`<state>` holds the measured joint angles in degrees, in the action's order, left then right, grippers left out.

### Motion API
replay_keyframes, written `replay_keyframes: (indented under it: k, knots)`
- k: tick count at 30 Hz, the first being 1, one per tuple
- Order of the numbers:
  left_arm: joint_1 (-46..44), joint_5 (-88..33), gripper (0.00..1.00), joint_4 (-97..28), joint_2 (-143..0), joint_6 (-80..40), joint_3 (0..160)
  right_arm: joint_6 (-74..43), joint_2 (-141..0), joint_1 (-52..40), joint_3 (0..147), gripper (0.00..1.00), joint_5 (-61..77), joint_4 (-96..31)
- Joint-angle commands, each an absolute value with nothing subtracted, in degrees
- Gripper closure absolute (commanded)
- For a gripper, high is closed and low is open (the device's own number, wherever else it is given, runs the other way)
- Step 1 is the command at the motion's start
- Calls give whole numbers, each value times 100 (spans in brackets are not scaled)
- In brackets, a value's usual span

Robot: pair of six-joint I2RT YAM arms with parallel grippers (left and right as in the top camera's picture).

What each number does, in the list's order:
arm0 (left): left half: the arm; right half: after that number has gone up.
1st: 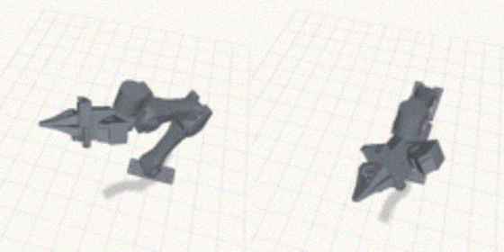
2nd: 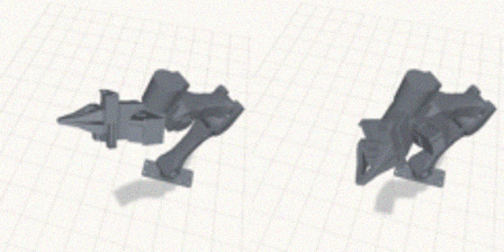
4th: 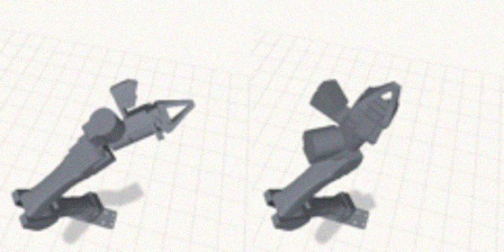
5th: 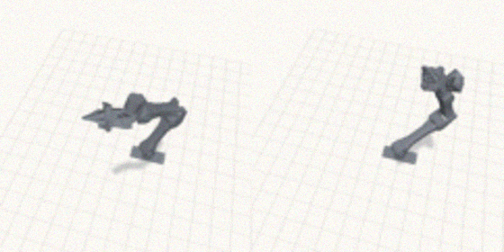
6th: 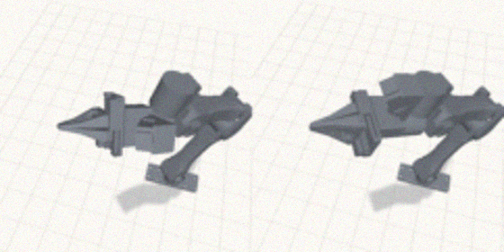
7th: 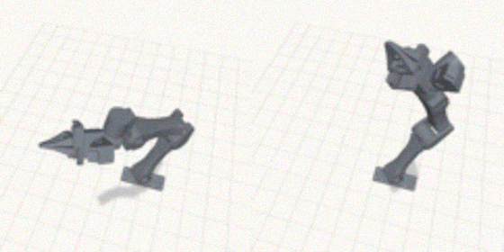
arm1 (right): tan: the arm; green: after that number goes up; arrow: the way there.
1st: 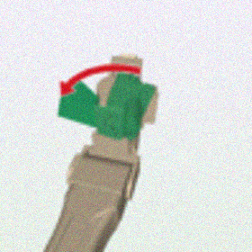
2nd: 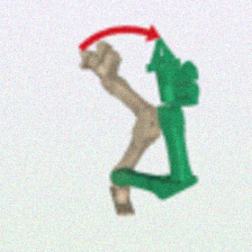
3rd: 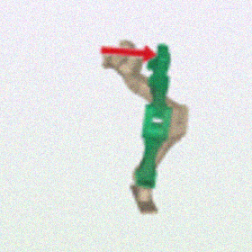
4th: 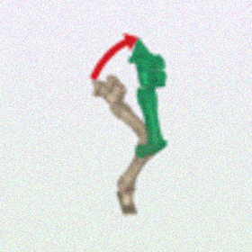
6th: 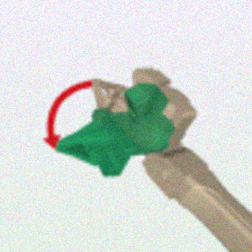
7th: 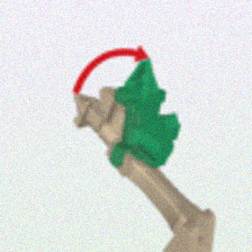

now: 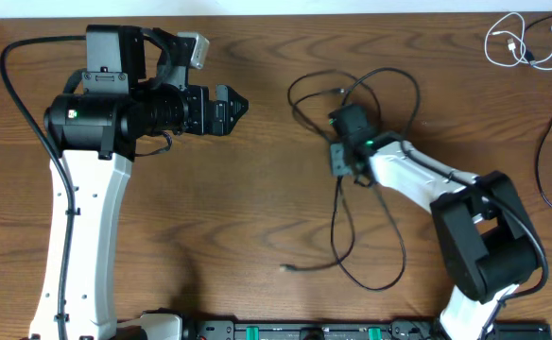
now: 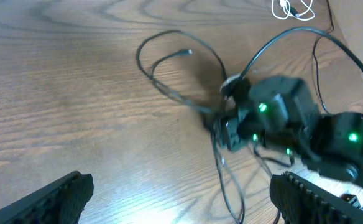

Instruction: Untangle cables

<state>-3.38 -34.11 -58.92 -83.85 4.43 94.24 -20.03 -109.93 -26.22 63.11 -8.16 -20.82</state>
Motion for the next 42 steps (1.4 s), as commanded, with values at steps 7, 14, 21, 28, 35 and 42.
replay_keyframes:
  k: [7, 14, 21, 28, 35, 42]
  knots:
    - [-311, -3354, 4, -5874, -8425, 399, 9483, -1435, -11362, -1970, 5931, 54, 329, -2060]
    - [-311, -3354, 4, -5865, -8425, 399, 9483, -2681, -11362, -2189, 5929, 65, 331, -3354]
    - [-311, -3354, 4, -5872, -8425, 399, 9483, -3020, -11362, -2309, 5922, 80, -165, -3347]
    - [-311, -3354, 4, -5867, -8425, 399, 9483, -2329, -11170, -2128, 6283, 99, -16, -3146]
    - [-311, -3354, 4, -5865, -8425, 397, 9483, -1079, -10130, -1334, 8639, 99, 508, -5249]
    - [-311, -3354, 4, -5859, -8425, 397, 9483, -779, -10029, -333, 11266, 99, -222, -6447]
